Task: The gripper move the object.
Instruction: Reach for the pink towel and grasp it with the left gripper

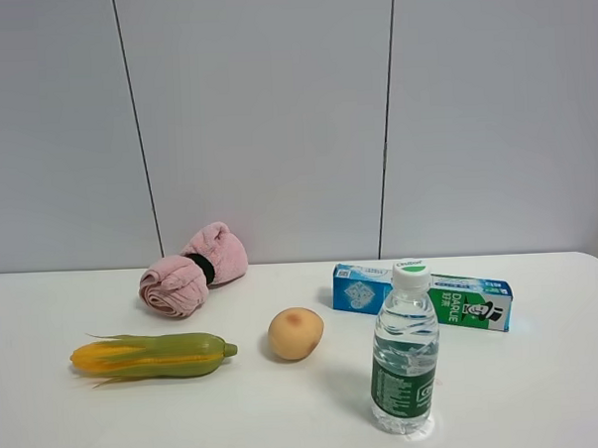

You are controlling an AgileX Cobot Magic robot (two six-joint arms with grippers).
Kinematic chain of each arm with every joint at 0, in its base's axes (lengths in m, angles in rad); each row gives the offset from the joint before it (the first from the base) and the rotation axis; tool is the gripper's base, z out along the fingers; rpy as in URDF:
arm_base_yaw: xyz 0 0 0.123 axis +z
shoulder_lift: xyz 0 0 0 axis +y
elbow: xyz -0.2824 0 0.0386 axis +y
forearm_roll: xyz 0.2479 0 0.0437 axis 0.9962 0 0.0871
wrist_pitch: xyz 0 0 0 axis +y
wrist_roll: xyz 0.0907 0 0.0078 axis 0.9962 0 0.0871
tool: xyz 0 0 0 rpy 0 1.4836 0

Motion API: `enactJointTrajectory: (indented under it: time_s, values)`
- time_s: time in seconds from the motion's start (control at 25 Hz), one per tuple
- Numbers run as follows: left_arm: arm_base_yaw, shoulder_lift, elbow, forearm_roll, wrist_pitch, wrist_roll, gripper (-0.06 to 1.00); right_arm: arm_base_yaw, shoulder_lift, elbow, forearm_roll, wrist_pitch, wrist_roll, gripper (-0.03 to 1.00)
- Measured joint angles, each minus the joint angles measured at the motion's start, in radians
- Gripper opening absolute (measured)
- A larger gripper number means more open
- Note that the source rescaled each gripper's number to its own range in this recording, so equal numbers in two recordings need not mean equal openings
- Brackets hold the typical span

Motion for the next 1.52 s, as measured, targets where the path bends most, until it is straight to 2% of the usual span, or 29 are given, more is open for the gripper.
enactJointTrajectory:
  time_s: [1.4, 1.52]
  values:
    - [0.000, 0.000, 0.000, 0.000, 0.000, 0.000, 1.00, 0.000, 0.000, 0.000, 0.000, 0.000, 0.000, 1.00]
    - [0.000, 0.036, -0.052, -0.039, 0.016, 0.000, 1.00, 0.000, 0.000, 0.000, 0.000, 0.000, 0.000, 1.00]
